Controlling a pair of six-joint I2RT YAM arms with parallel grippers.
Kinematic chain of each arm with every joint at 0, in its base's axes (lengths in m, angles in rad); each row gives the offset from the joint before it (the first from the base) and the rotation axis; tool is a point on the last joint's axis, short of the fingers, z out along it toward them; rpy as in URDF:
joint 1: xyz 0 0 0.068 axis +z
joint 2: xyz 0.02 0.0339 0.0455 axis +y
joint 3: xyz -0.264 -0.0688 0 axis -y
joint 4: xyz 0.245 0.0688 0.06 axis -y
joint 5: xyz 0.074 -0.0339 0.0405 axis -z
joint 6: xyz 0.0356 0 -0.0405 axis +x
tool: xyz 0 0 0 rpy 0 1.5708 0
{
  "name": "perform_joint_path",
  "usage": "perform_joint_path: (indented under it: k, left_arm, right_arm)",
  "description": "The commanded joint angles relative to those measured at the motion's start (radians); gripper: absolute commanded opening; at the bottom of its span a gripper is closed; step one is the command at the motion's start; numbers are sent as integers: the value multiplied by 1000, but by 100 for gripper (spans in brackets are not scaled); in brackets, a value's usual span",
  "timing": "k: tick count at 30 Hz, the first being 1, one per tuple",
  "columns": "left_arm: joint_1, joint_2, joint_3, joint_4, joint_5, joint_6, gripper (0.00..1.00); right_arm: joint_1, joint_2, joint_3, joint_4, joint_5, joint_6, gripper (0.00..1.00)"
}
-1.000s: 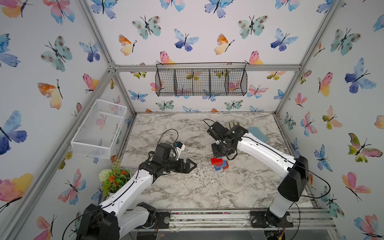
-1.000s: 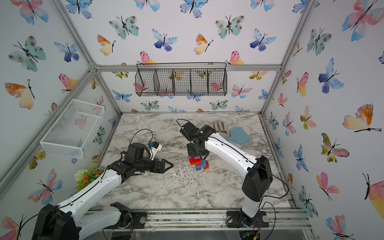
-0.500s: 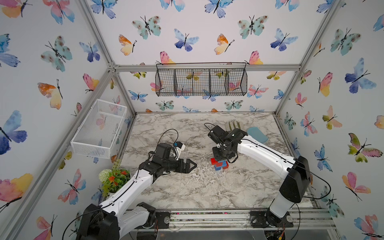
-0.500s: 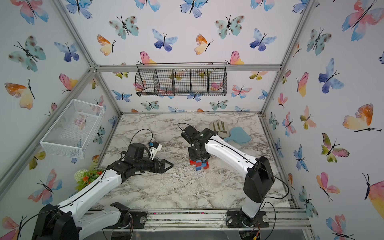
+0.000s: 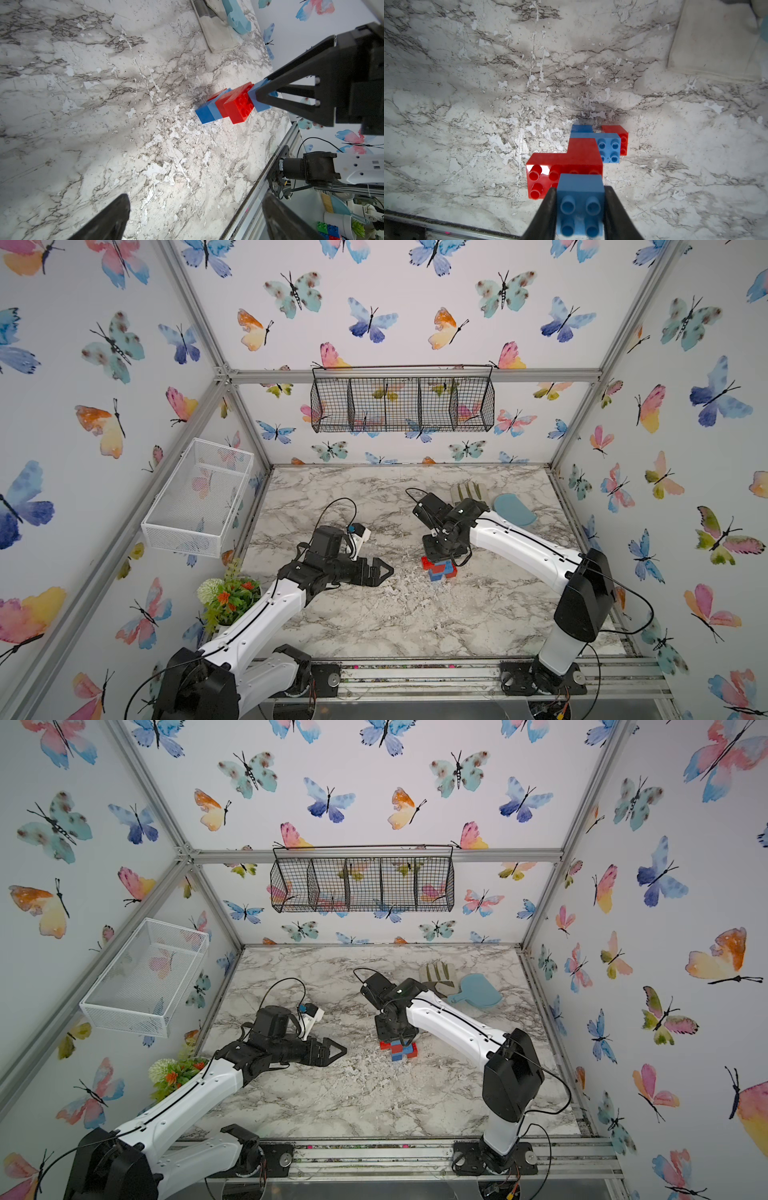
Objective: Assemble a giraffe with lego
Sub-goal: Assemble the lego brick with the lego brick.
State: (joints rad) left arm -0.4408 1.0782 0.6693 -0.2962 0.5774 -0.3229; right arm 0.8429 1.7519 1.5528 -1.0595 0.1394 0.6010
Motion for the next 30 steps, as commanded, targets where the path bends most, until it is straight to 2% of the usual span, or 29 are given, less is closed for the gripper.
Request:
perform_joint_path:
  k: [1, 12, 30]
  left_arm:
    - [-3, 3, -11, 6, 2, -1, 98]
    - [-3, -1, -11, 6, -1, -1, 98]
    - [-5, 0, -11, 5, -2, -1, 98]
  right_arm:
    - [-7, 18, -15, 3, 33, -1, 29]
    - [-8, 19, -34, 2, 36, -6, 29]
    - [-9, -12, -153, 23, -17, 24, 27]
